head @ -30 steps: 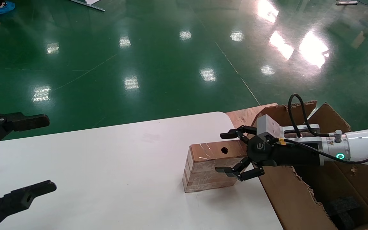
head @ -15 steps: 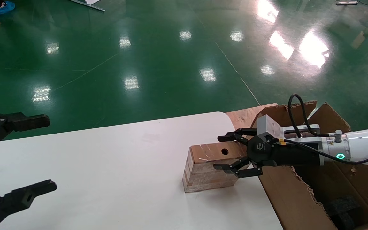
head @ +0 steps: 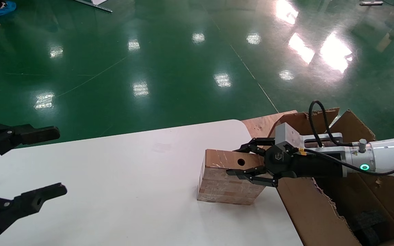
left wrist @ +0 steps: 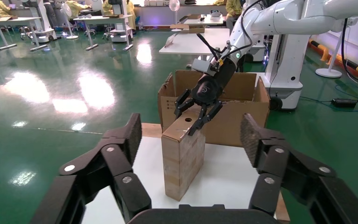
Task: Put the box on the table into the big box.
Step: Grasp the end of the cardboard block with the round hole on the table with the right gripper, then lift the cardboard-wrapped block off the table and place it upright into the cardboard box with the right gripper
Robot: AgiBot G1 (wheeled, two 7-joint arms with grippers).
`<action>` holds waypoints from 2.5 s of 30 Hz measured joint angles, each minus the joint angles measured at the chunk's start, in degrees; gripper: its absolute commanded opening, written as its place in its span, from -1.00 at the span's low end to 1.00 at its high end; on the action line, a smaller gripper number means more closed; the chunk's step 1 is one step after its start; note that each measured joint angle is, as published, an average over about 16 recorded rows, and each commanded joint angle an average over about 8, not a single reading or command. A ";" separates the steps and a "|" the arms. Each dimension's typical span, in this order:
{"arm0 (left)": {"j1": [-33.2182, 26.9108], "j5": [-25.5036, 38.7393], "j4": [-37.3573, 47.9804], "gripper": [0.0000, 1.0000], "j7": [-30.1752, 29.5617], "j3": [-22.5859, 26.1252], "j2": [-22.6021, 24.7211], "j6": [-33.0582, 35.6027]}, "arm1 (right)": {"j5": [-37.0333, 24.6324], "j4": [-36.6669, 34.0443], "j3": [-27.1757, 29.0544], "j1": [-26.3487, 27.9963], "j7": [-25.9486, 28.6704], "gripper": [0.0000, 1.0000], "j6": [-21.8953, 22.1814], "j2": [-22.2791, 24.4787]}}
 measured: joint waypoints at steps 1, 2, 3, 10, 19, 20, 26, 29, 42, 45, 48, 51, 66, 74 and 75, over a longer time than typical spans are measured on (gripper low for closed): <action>0.00 0.00 0.00 -1.00 0.00 0.00 0.00 0.00 | 0.06 0.14 -0.02 0.01 0.12 -1.00 0.03 0.03; 0.00 0.00 0.00 -1.00 0.00 0.00 0.00 0.00 | 0.14 0.35 -0.04 0.04 0.30 -1.00 0.04 0.08; 0.00 0.00 0.00 -1.00 0.00 0.00 0.00 0.00 | 0.23 0.61 -0.06 0.09 0.52 -1.00 0.06 0.15; 0.00 0.00 0.00 -1.00 0.00 0.00 0.00 0.00 | 1.91 5.03 -0.22 1.61 4.65 -1.00 0.14 2.00; 0.00 0.00 0.00 -1.00 0.00 0.00 0.00 0.00 | 6.36 15.09 1.05 7.98 15.31 -1.00 0.87 8.60; 0.00 0.00 0.00 -1.00 0.00 0.00 0.00 0.00 | 6.70 16.05 1.33 8.94 16.43 -1.00 1.09 9.56; 0.00 0.00 0.00 -1.00 0.00 0.00 0.00 0.00 | 6.85 19.18 2.93 14.16 21.17 -1.00 3.20 15.75; 0.00 0.00 0.00 -1.00 0.00 0.00 0.00 0.00 | 5.75 18.81 3.37 15.78 22.11 -1.00 4.50 18.89; 0.00 0.00 0.00 -1.00 0.00 0.01 0.00 0.00 | 4.71 5.30 2.07 11.11 19.81 -1.00 8.57 27.94; 0.00 -0.01 0.00 -1.00 0.00 0.01 0.00 0.00 | 6.42 0.83 1.72 8.48 18.45 -1.00 8.86 28.08; 0.00 -0.01 0.00 -1.00 0.00 0.01 0.00 0.00 | 8.54 -3.81 1.61 5.72 16.83 -1.00 8.97 27.52; 0.00 -0.01 0.00 -1.00 0.00 0.01 0.00 0.00 | 10.61 -8.35 1.73 2.91 14.79 -1.00 9.06 26.42; 0.00 -0.01 0.00 -1.00 0.00 0.01 0.00 0.00 | 19.03 -28.52 5.62 -8.10 5.26 -1.00 7.39 19.60; 0.00 -0.01 0.00 -1.00 0.01 0.01 0.00 0.00 | 20.96 -34.89 7.15 -9.55 2.62 -1.00 5.76 17.99; 0.00 -0.01 0.00 -1.00 0.01 0.01 0.00 0.00 | 21.04 -35.58 7.23 -9.62 2.35 -1.00 5.57 17.83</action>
